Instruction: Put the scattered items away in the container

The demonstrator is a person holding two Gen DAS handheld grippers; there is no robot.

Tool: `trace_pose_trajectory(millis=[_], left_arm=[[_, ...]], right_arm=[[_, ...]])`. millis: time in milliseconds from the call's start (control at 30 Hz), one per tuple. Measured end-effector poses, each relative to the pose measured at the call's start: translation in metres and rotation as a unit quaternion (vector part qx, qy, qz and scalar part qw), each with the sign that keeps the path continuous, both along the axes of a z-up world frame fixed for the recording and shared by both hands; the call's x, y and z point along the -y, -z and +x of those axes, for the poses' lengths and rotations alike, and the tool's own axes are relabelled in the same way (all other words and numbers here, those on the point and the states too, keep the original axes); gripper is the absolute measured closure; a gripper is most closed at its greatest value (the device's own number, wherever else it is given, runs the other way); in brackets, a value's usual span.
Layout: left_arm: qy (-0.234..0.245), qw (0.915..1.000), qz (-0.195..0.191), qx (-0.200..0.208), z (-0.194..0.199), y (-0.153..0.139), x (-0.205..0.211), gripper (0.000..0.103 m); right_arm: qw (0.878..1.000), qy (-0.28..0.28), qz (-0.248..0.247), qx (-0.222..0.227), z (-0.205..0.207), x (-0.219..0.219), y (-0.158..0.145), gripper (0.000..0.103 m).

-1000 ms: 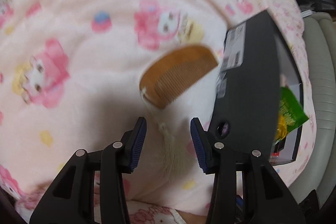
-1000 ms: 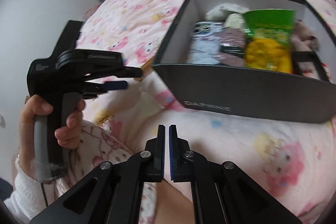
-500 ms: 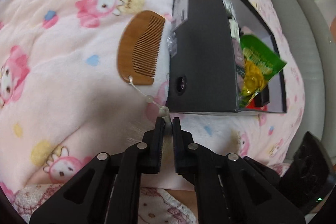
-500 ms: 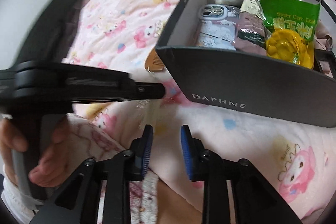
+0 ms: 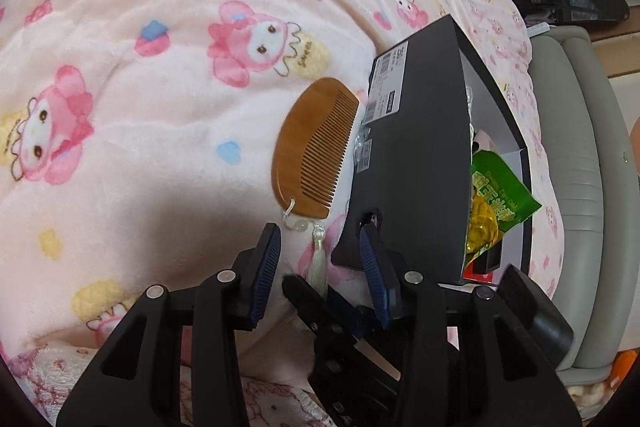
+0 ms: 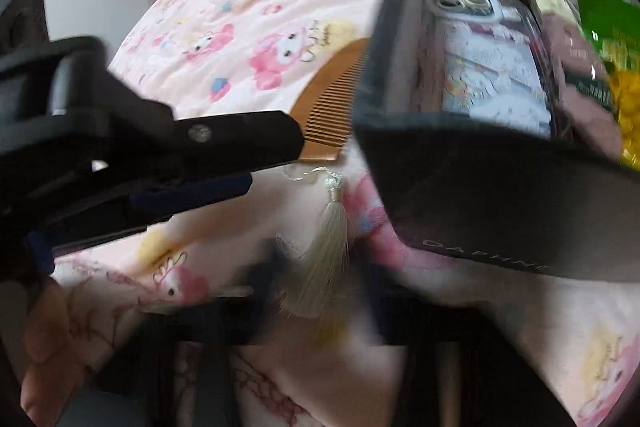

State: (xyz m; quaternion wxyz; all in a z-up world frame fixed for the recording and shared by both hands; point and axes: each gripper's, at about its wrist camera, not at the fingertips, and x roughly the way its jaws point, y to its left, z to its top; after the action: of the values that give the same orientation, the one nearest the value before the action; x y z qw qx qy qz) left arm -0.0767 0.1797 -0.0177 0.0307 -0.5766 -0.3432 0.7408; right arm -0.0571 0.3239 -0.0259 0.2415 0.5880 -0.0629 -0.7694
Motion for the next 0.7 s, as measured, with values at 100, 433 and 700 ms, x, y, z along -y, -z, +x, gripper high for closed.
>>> trace_pose_trajectory(millis=[100, 433, 700], left_arm=[[0.012, 0.9999, -0.009, -0.002, -0.001, -0.001, -0.004, 0.062], [0.022, 0.9994, -0.024, -0.009, 0.004, -0.011, -0.016, 0.062], [0.009, 0.9985, -0.053, 0.008, -0.001, -0.005, -0.020, 0.062]], right_arm=[[1.000, 0.012, -0.023, -0.010, 0.008, -0.011, -0.007, 0.101], [0.993, 0.084, -0.012, -0.083, 0.061, -0.099, -0.068, 0.102], [0.983, 0.153, 0.016, -0.099, 0.070, -0.169, -0.092, 0.102]])
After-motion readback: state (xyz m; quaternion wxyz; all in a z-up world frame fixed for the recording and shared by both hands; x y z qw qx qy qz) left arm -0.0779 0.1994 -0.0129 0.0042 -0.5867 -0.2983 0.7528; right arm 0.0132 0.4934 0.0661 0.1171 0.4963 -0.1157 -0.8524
